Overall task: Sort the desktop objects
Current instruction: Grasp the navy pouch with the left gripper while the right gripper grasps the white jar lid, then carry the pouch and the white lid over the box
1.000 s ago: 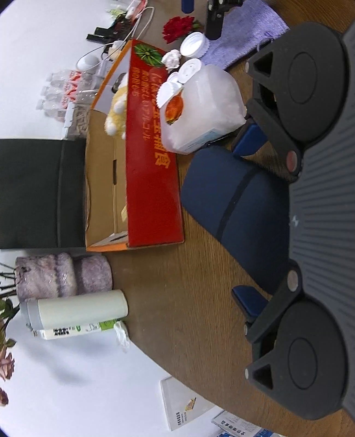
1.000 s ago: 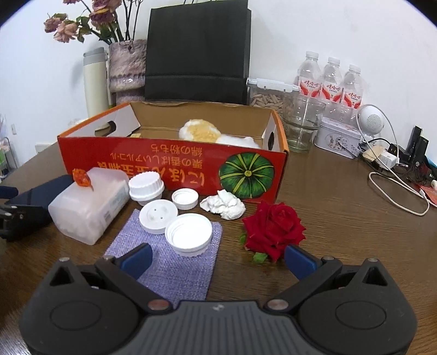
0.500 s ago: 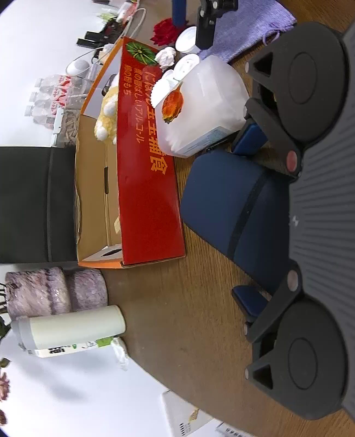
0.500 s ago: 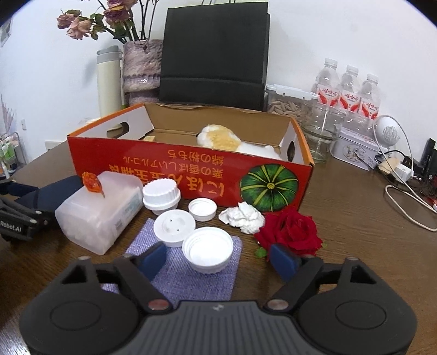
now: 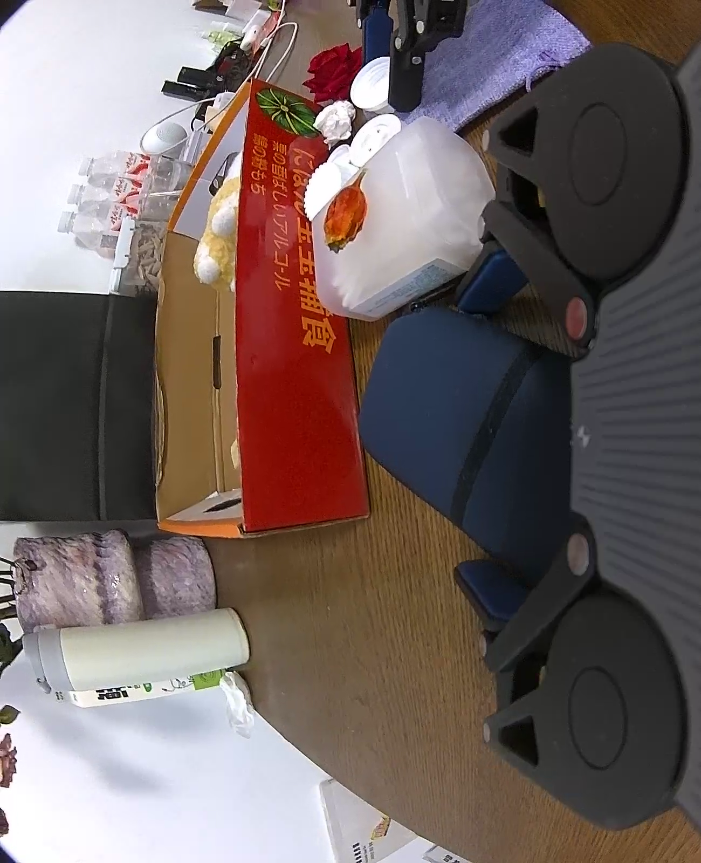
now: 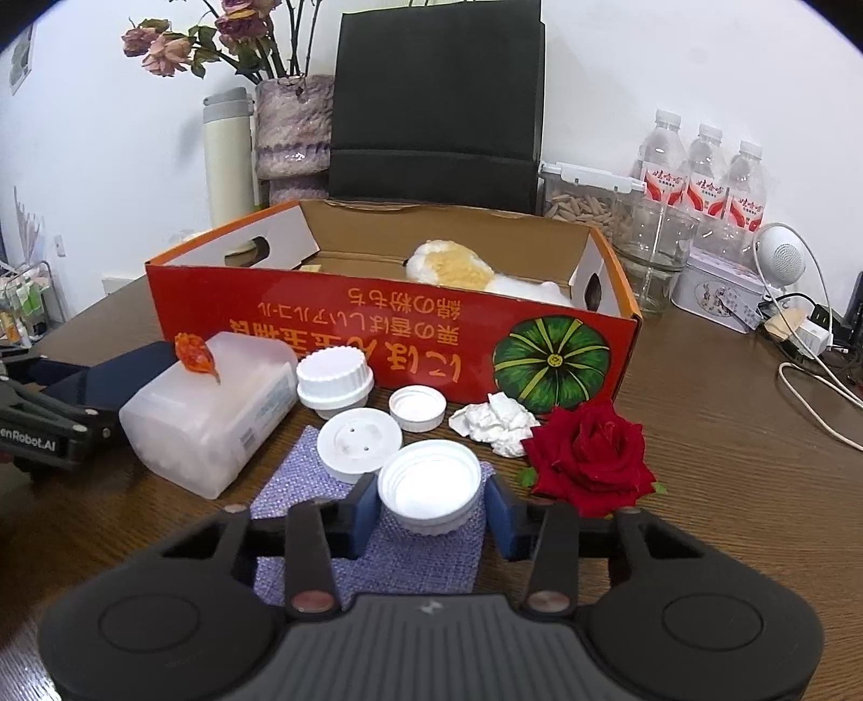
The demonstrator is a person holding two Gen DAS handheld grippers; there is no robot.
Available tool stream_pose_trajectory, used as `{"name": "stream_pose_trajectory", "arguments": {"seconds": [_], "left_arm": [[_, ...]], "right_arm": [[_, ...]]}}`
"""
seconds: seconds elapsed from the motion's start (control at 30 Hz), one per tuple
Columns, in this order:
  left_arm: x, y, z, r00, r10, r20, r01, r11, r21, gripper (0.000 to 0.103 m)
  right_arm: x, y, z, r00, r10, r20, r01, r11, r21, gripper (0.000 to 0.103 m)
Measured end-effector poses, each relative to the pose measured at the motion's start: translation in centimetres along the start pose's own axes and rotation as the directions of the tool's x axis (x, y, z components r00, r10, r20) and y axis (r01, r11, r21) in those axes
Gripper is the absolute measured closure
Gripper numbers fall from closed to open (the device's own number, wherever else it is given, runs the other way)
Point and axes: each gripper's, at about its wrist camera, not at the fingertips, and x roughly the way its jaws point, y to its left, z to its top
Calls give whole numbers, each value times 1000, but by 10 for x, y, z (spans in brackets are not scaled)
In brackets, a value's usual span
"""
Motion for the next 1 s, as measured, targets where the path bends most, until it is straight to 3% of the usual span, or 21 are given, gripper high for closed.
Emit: {"name": "stream_pose_trajectory", "arguments": {"seconds": [0.1,0.3,0.43,0.8,1.0], "left_arm": [[-1,0,-1,1000,-3,5,3,1000,3,6],[-10,-7,-2,1000,-3,24,2,999,41,25],[-16,-9,-5,999,8,44,-9,1000,29,31],[-34,-8,-11,997,4,79,0,999,-49,38],[-56,-6,-8,989,13,150,2,995,-100,39]], "right_arm": [[0,0,-1,1000,-1,6,1,1000,-2,65],[-2,0,-2,1000,-6,17,6,1000,-8,65],[-4,-2,-3,1000,-6,21,6,1000,3,65],[-18,0,-3,998,-3,68,3,1000,-5,65],[-31,-4,2,993,-3,118,2,1000,7,65]]}}
